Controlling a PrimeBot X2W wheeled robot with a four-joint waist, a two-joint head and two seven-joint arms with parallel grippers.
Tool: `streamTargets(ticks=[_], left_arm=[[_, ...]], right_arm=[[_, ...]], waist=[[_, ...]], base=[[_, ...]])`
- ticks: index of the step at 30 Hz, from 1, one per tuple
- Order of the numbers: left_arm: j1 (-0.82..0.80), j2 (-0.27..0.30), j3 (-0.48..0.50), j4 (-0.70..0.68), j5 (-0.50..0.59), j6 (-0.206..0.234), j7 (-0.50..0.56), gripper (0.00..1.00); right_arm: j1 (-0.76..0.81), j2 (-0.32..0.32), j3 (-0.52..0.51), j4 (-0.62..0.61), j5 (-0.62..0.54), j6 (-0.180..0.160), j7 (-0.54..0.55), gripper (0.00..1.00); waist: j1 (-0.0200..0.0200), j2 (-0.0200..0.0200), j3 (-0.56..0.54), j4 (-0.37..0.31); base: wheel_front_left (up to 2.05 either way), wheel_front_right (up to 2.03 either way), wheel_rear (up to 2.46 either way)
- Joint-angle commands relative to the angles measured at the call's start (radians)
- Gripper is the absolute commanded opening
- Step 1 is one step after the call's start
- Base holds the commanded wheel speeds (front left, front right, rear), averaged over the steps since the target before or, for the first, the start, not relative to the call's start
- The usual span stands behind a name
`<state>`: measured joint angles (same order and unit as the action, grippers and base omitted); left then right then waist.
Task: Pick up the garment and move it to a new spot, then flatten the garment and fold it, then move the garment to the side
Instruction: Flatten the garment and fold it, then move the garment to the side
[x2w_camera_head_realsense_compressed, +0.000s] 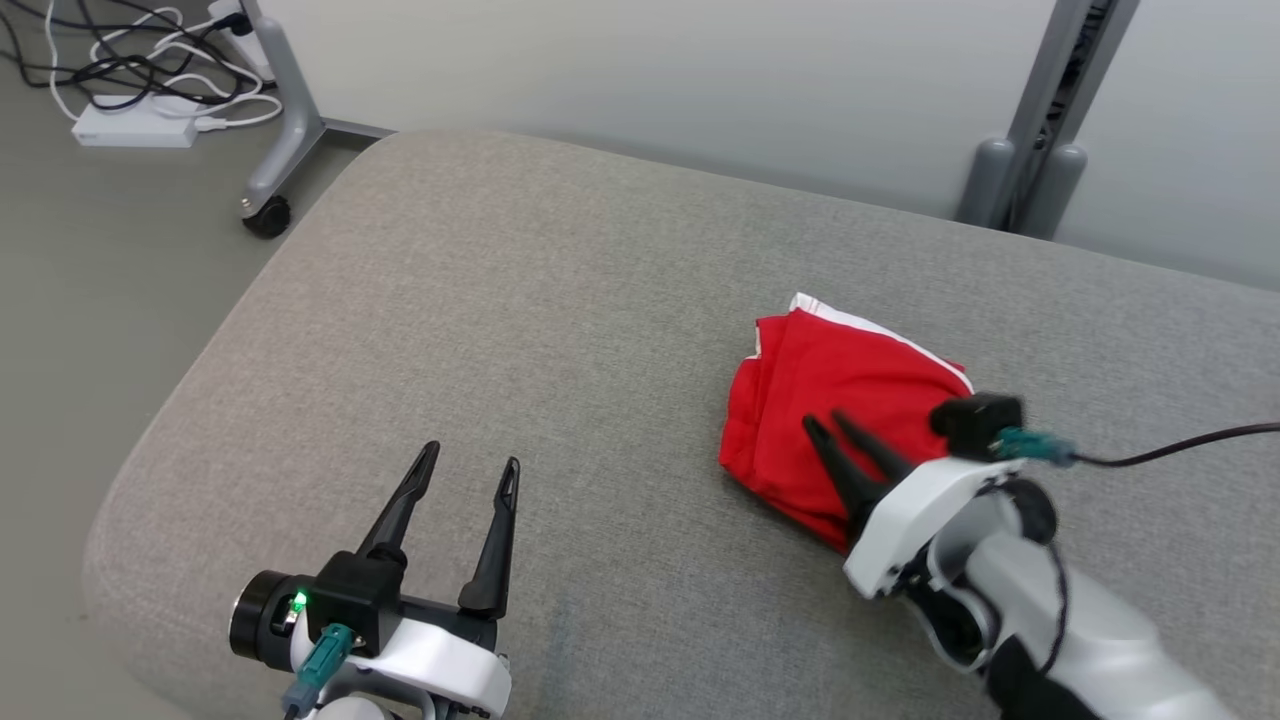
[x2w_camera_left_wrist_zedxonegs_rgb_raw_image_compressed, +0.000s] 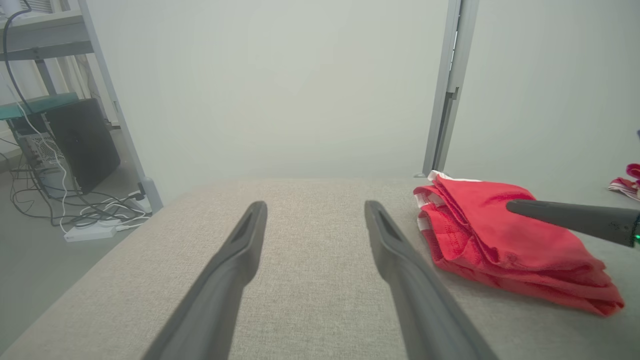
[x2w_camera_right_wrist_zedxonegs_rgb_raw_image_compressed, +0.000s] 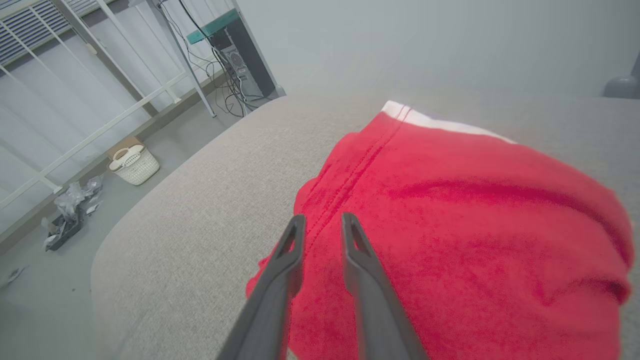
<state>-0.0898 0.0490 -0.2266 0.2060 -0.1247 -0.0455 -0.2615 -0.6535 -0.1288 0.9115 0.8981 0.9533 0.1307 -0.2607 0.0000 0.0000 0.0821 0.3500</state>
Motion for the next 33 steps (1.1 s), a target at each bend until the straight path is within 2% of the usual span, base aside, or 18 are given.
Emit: streamTargets(ticks=[1,4,6,10,14,23,33], left_arm=[[0.007,0.004,0.013,-0.009,0.004,0.005,-0.004,1.0],[0.017,0.004,0.018,-0.015,0.007,0.002,-0.004,1.0],[0.018,0.004,0.019,-0.016,0.007,0.001,-0.004,1.0],[0.013,0.004,0.012,-0.02,0.005,-0.003,-0.004,1.0],[0.006,0.004,0.005,-0.021,0.001,-0.002,-0.004,1.0],[-0.003,0.004,0.017,-0.018,0.017,-0.005,-0.004,1.0],[-0.006,0.004,0.005,-0.02,-0.001,0.0,-0.004,1.0]], right_arm=[[-0.013,-0.035,-0.033,-0.03,0.031,0.0,-0.006,1.0],[-0.023,-0.084,-0.056,-0.042,0.051,0.0,-0.006,1.0],[-0.02,-0.093,-0.051,-0.03,0.064,0.0,0.002,1.0],[-0.051,-0.145,-0.055,0.011,0.174,0.0,0.123,1.0],[-0.078,-0.163,-0.077,0.055,0.261,0.0,0.229,1.0],[-0.114,-0.145,-0.109,0.187,0.407,0.0,0.503,1.0],[-0.128,-0.133,-0.147,0.248,0.486,0.0,0.6,1.0]], waist=[[0.0,0.0,-0.006,-0.016],[0.0,0.0,-0.011,-0.033],[0.0,0.0,-0.013,-0.038],[0.0,0.0,-0.01,-0.049],[0.0,0.0,-0.005,-0.046],[0.0,0.0,0.008,-0.021],[0.0,0.0,0.025,0.015]], base=[[0.0,0.0,0.0],[0.0,0.0,0.0],[0.0,0.0,0.0],[0.0,0.0,0.0],[0.0,0.0,0.0],[0.0,0.0,0.0],[0.0,0.0,0.0]])
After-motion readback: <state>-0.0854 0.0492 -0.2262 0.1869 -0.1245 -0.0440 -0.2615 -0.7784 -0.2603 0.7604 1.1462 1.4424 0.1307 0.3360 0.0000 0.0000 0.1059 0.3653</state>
